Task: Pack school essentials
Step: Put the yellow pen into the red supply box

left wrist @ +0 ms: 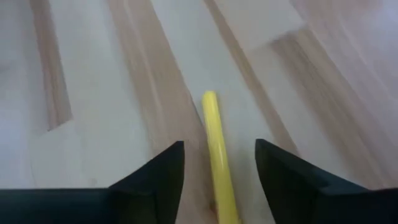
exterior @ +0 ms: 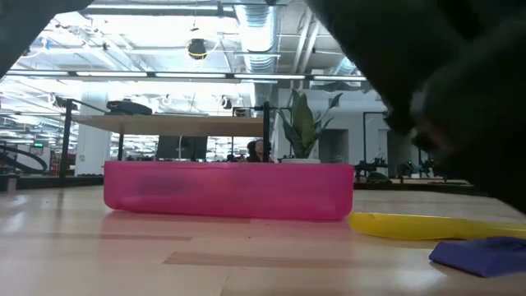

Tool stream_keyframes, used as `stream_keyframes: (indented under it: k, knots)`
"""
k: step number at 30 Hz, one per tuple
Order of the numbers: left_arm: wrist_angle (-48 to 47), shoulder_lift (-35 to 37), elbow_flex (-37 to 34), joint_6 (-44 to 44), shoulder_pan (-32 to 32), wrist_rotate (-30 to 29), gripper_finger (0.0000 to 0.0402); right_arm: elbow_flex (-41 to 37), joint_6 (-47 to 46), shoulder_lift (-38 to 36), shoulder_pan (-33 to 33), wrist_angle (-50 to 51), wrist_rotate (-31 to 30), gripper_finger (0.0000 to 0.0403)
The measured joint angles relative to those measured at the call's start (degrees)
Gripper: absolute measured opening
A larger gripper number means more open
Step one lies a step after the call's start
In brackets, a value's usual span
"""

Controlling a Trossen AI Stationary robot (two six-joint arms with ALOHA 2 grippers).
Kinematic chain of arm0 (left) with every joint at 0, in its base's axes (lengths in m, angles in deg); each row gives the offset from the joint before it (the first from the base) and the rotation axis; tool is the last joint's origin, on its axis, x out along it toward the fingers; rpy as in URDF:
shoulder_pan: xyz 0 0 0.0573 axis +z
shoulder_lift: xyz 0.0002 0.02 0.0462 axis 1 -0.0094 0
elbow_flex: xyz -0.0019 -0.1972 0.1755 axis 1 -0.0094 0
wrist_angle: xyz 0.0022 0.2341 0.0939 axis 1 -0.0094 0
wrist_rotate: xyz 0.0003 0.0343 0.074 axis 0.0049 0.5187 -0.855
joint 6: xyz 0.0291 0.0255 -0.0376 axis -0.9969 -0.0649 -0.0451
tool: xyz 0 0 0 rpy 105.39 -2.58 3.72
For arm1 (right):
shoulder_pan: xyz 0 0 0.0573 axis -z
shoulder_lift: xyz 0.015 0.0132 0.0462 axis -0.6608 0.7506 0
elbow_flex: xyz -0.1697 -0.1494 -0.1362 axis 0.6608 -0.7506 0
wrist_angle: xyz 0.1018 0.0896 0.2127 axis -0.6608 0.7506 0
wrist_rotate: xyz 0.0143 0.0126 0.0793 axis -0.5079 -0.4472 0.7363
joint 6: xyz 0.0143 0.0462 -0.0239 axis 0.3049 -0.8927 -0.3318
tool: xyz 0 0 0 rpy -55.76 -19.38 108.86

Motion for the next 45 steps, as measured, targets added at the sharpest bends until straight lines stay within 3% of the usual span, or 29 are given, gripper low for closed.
stream_keyframes:
  k: [4, 9, 18, 28, 40, 45]
  knots:
    - [3.18, -0.33, -1.66, 3.12, 0.85, 3.67, 0.0180, 0.00, -0.02, 0.02, -0.37, -0.23, -0.01, 0.0107]
    - [9.45, -0.07, -6.84, 7.75, 1.94, 6.31, 0.0142, 0.00, -0.02, 0.02, -0.75, -1.14, -0.02, 0.0107]
    - [12.74, 0.11, -11.15, 12.23, 3.02, 8.80, 0.0011, 0.00, -0.04, 0.03, -1.11, -1.51, -0.02, 0.0107]
    - [15.21, 1.40, -11.00, 14.62, 2.71, 10.58, 0.0005, 0.00, -0.18, 0.02, -1.09, -1.53, -0.04, 0.0107]
    - [10.98, 8.13, -10.73, 17.82, 0.20, 12.00, 0.0001, 0.00, 0.17, 0.02, -1.09, -1.49, -0.02, 0.0107]
    - [4.17, 12.22, -10.71, 18.10, -0.83, 11.78, 0.0000, 0.00, 0.26, 0.02, -1.09, -1.48, -0.04, 0.0107]
